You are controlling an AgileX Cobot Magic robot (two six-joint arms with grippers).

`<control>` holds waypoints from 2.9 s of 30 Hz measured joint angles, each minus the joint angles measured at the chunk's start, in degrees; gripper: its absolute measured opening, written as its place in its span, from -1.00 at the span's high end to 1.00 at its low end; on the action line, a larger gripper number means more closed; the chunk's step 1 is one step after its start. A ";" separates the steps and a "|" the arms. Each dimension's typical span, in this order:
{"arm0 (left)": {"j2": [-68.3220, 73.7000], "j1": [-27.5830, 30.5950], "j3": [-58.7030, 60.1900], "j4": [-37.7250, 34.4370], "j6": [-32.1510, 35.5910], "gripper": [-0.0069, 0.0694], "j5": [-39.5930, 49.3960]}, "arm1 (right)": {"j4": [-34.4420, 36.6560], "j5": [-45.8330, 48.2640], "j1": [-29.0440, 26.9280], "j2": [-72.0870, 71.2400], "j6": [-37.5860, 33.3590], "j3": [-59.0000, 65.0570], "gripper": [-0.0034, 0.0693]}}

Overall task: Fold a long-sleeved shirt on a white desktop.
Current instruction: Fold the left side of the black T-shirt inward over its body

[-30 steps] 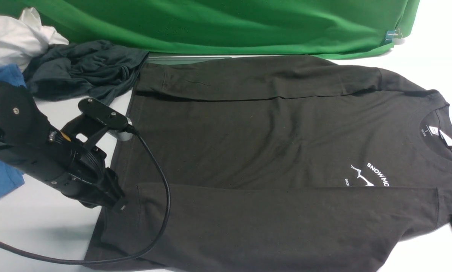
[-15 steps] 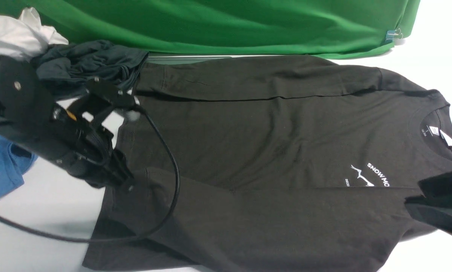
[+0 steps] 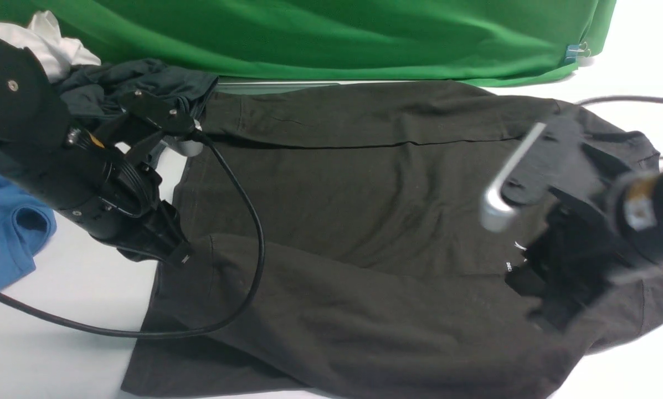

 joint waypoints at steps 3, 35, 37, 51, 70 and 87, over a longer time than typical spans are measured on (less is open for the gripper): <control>0.00 0.00 0.00 0.00 0.00 0.72 0.11 | 5.18 -0.96 -4.22 8.80 -9.74 -3.96 0.21; 0.00 0.00 -0.30 0.00 0.19 0.72 -1.36 | 13.47 -7.35 -7.23 34.39 -28.91 -12.50 0.82; 0.00 0.00 -0.30 0.00 0.19 0.72 -1.36 | 13.47 -7.13 -7.23 34.19 -28.91 -12.50 0.83; 0.00 0.00 -0.30 0.00 -0.23 0.72 -6.01 | 12.11 -7.43 -8.31 27.30 -22.61 -12.98 0.85; 8.80 0.00 -5.15 4.30 -4.33 0.72 -11.48 | 13.36 -11.74 -10.02 27.48 -21.67 -12.98 0.60; 8.80 0.00 -5.43 5.11 -4.46 0.72 -1.49 | 17.97 -10.66 -10.02 35.65 -29.75 -13.26 -0.21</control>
